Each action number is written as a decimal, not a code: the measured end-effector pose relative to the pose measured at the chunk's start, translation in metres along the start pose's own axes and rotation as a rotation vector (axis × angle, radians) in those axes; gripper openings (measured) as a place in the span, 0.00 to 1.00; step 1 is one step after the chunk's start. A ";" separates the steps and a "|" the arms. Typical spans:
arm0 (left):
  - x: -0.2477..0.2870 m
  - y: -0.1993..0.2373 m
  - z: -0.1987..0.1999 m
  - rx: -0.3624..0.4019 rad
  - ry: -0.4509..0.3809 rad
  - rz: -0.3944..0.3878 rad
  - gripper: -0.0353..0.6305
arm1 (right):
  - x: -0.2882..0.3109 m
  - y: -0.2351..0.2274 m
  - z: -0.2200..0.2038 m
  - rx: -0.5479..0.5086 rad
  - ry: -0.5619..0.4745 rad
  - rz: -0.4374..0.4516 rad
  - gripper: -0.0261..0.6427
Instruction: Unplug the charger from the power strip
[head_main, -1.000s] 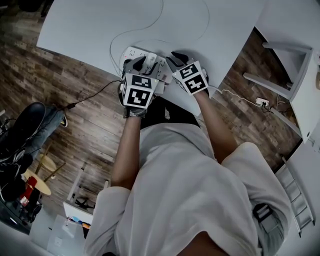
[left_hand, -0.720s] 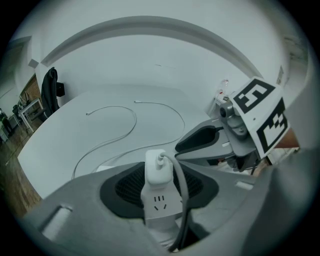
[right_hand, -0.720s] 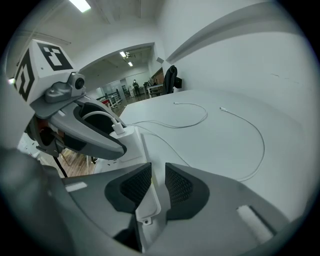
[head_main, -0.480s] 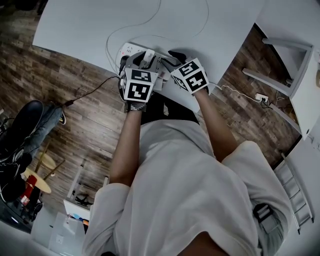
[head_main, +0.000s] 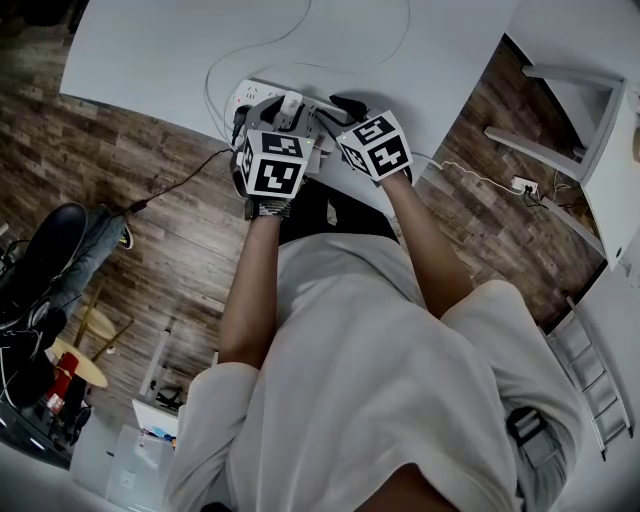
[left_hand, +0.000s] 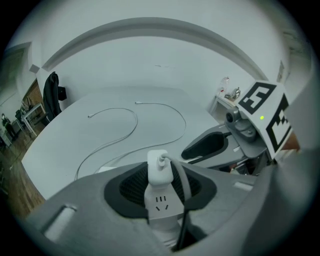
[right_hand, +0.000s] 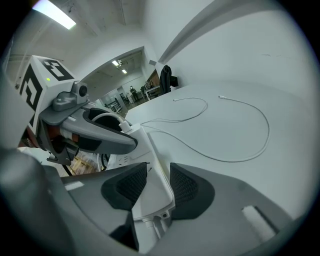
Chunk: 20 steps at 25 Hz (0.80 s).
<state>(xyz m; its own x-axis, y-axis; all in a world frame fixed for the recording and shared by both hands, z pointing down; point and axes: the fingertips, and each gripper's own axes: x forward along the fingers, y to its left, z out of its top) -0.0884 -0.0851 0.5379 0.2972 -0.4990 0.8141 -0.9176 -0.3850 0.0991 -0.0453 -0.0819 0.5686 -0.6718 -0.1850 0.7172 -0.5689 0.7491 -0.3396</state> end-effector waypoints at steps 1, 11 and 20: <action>0.000 -0.001 -0.001 0.007 0.006 0.004 0.26 | 0.000 0.000 0.000 -0.004 -0.002 -0.004 0.26; -0.002 0.001 0.001 -0.156 -0.054 -0.069 0.27 | -0.004 -0.003 -0.001 0.006 -0.065 -0.039 0.28; -0.001 -0.004 0.001 0.006 0.002 0.016 0.26 | -0.006 -0.003 -0.003 0.019 -0.075 -0.046 0.28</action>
<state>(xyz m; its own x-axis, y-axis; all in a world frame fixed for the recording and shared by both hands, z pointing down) -0.0845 -0.0837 0.5363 0.2821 -0.5035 0.8167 -0.9206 -0.3817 0.0827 -0.0386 -0.0807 0.5674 -0.6780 -0.2661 0.6852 -0.6080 0.7269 -0.3194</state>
